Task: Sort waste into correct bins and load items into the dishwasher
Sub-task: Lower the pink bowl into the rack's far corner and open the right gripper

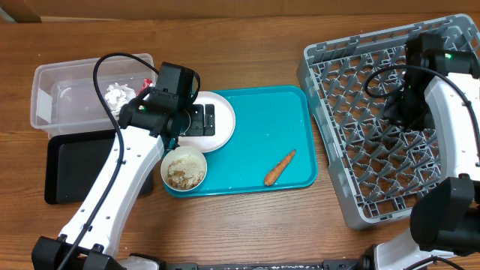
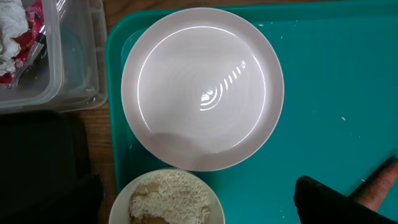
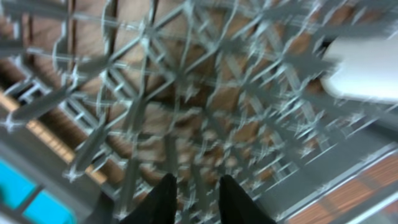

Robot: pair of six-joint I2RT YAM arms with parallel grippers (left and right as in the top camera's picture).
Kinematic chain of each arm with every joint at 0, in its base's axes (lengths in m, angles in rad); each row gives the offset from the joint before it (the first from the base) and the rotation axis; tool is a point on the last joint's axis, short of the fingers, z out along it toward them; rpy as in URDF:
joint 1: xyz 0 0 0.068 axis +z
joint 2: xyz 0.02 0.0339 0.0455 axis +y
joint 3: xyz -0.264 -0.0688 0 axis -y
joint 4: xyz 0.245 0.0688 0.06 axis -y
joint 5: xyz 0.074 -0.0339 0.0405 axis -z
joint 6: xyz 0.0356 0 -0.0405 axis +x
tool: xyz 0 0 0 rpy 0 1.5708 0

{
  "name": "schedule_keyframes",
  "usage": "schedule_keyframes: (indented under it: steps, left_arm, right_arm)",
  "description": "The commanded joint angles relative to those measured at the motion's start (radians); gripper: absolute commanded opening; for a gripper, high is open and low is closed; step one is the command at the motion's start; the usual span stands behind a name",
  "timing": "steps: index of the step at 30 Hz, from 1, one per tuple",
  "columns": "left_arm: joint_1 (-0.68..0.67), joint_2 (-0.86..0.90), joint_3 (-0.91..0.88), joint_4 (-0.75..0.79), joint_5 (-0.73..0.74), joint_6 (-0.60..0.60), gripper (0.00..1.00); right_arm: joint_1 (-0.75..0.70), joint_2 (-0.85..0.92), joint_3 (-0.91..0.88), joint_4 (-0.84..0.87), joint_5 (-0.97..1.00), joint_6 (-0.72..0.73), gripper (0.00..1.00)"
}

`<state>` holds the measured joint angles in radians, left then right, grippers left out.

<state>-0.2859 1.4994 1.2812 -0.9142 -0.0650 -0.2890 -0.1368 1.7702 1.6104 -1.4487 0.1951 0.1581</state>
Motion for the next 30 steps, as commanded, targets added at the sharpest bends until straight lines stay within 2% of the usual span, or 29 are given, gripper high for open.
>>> schedule_keyframes:
  steps: [1,12,18,30]
  left_arm:
    - [0.004,-0.008,0.011,-0.002,-0.012,0.004,1.00]
    - [0.004,-0.007,0.011,-0.002,-0.012,0.004,1.00]
    - [0.004,-0.007,0.011,-0.002,-0.012,0.004,1.00]
    - [0.004,-0.007,0.011,-0.002,-0.012,0.004,1.00]
  right_arm:
    - [0.001,-0.001,-0.065,-0.018,-0.117,0.010,0.18]
    - [0.096,-0.001,-0.317,0.053,-0.196,-0.002,0.15]
    - [0.166,-0.001,-0.328,0.092,-0.227,-0.008,0.14]
    - [0.172,-0.011,-0.325,0.095,-0.268,-0.023,0.15]
